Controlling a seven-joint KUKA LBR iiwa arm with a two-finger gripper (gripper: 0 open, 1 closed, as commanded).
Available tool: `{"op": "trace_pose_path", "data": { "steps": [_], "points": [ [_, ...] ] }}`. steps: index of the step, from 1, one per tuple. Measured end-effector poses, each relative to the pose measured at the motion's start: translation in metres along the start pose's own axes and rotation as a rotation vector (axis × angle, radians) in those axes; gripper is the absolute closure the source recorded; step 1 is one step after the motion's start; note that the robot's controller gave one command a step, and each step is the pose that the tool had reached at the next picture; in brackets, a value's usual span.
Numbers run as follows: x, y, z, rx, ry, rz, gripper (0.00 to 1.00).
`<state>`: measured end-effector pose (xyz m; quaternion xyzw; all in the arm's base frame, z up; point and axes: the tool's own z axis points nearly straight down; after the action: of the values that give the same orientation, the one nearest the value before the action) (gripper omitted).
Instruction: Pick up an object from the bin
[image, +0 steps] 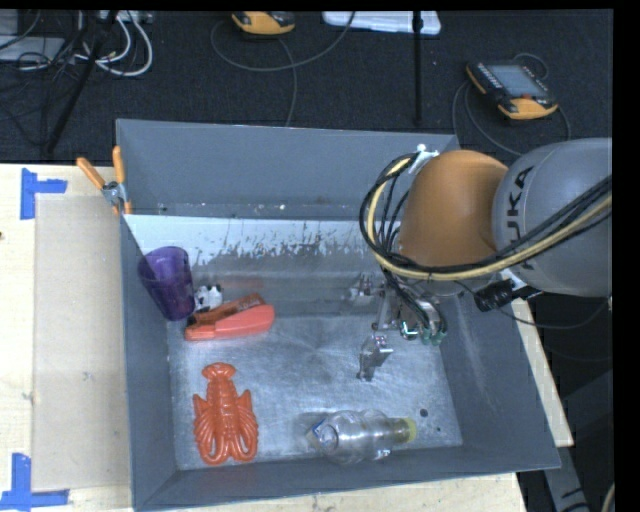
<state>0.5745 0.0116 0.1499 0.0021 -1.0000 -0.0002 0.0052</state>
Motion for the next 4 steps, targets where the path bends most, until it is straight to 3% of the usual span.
{"op": "trace_pose_path", "data": {
  "steps": [1, 2, 3, 4],
  "points": [
    [-0.002, 0.0, -0.004, 0.0, -0.008, 0.0, 0.0],
    [0.024, 0.026, 0.043, 0.001, -0.015, -0.035, 0.0],
    [0.065, 0.036, 0.076, 0.001, -0.009, -0.131, 0.0],
    [0.097, 0.013, 0.07, 0.0, -0.006, -0.055, 1.0]
  ]
}}
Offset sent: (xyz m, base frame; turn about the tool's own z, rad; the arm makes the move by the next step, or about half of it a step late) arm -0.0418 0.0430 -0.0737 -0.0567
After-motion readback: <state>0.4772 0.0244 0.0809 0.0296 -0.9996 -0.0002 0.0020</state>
